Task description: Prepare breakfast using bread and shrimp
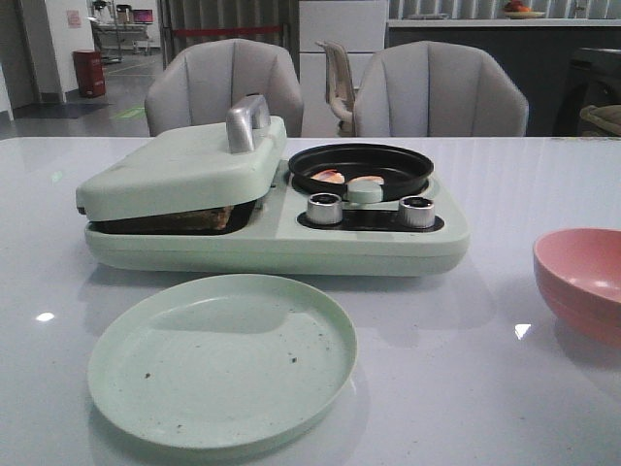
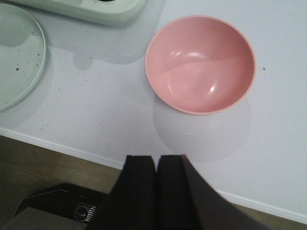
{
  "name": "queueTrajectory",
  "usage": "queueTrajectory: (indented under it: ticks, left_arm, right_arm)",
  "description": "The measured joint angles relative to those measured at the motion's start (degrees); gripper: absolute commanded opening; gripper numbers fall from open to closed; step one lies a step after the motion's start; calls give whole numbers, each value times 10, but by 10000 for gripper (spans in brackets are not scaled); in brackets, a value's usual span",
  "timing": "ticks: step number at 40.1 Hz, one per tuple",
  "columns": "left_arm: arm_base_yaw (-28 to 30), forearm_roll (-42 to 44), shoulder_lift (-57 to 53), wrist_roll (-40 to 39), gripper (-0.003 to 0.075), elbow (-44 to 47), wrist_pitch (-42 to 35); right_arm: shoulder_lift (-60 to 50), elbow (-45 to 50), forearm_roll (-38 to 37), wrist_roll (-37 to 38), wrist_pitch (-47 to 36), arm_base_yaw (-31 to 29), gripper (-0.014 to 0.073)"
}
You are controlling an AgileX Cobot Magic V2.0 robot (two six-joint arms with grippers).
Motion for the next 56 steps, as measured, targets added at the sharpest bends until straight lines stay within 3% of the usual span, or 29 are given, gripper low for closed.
queueTrajectory:
  ticks: [46, 51, 56]
  left_arm:
    - [0, 0, 0, 0, 101, 0, -2]
    - [0, 0, 0, 0, 101, 0, -3]
    - [0, 0, 0, 0, 101, 0, -3]
  right_arm:
    - [-3, 1, -2, 0, -3, 0, 34]
    - [-35, 32, -15, -3, -58, 0, 34]
    - [-108, 104, -18, -3, -166, 0, 34]
